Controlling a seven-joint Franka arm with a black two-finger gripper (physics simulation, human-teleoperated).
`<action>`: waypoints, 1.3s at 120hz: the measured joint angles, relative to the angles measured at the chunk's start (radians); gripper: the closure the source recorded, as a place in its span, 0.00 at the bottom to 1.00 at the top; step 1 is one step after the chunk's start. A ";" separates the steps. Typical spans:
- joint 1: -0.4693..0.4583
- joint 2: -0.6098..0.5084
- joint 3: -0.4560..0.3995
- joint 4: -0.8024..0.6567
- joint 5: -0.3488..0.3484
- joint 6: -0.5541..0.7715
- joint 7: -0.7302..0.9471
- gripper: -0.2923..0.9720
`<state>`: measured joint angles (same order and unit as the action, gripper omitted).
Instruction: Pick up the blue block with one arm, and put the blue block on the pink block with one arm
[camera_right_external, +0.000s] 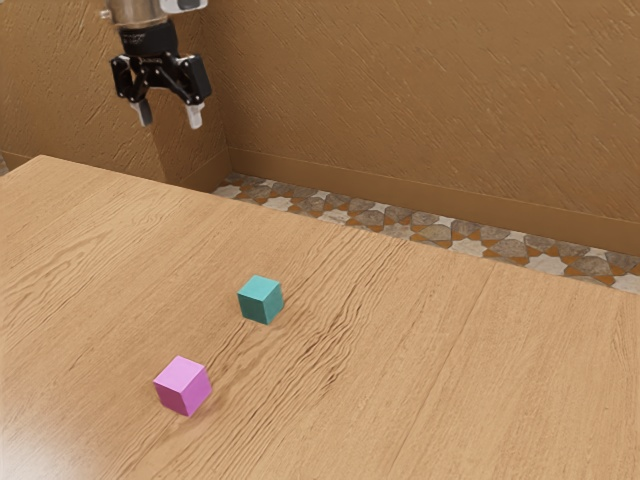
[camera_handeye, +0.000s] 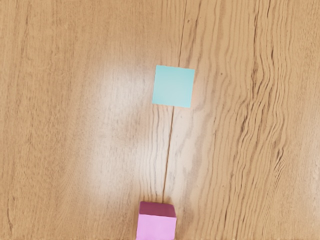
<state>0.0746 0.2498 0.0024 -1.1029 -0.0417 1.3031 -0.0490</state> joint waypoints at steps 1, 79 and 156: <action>-0.001 0.000 -0.001 0.000 0.001 -0.001 0.000 0.23; -0.029 0.046 -0.159 -0.070 0.190 -0.001 0.026 0.23; 0.008 0.400 -0.074 -0.225 0.147 0.516 0.051 0.23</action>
<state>0.0825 0.6493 -0.0711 -1.3283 0.1052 1.8189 0.0021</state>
